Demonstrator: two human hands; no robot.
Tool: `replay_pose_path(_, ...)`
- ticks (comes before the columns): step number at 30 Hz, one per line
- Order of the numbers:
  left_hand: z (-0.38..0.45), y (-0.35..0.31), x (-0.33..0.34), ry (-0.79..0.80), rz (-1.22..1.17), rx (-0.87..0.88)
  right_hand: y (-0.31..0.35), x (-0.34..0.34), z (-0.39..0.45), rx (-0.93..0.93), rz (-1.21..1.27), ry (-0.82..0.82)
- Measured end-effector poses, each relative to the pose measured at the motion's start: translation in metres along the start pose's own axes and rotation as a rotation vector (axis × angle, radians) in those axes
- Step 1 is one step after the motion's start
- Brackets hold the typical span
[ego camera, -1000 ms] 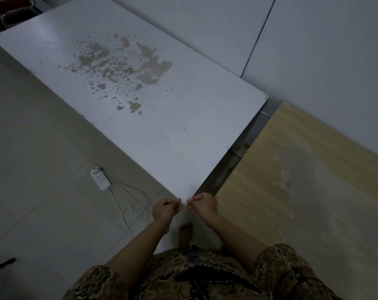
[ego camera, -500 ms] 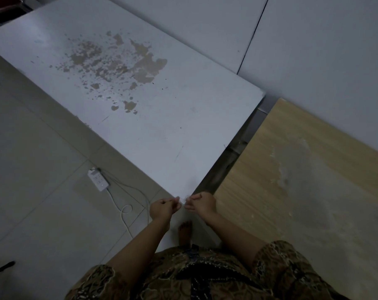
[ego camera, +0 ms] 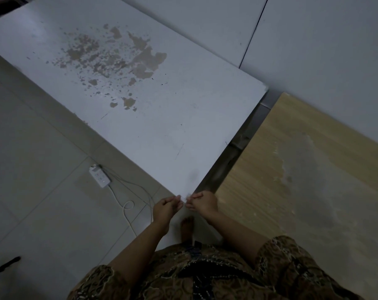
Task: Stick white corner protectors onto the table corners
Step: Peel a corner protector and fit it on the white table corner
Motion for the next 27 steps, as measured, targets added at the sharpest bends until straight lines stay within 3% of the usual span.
replay_pose_path(7, -0.002, 0.004, -0.002, -0.003, 0.048, 0.045, -0.001, 0.001, -0.003, 0.033, 0.034, -0.018)
replay_pose_path(17, 0.006, 0.002, 0.010, -0.200, 0.060, -0.044, -0.002, 0.000, -0.002, -0.008, 0.001, -0.043)
replay_pose_path(22, 0.016, 0.005, 0.011, -0.260, 0.164, 0.002, -0.001, 0.000, 0.000, -0.012, -0.010, -0.061)
replay_pose_path(27, 0.014, 0.005, 0.005, -0.133, 0.197, 0.073, -0.002, -0.001, 0.002, 0.016, 0.003, -0.052)
Point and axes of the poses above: each hand's wrist, its own z-axis towards the middle knuckle, its own x-axis out of the palm, y = z × x, the point moved 2 cm from there along z, towards the middle knuckle, and after that the axes turned 7 degrees about z, right-handed, at the moved point
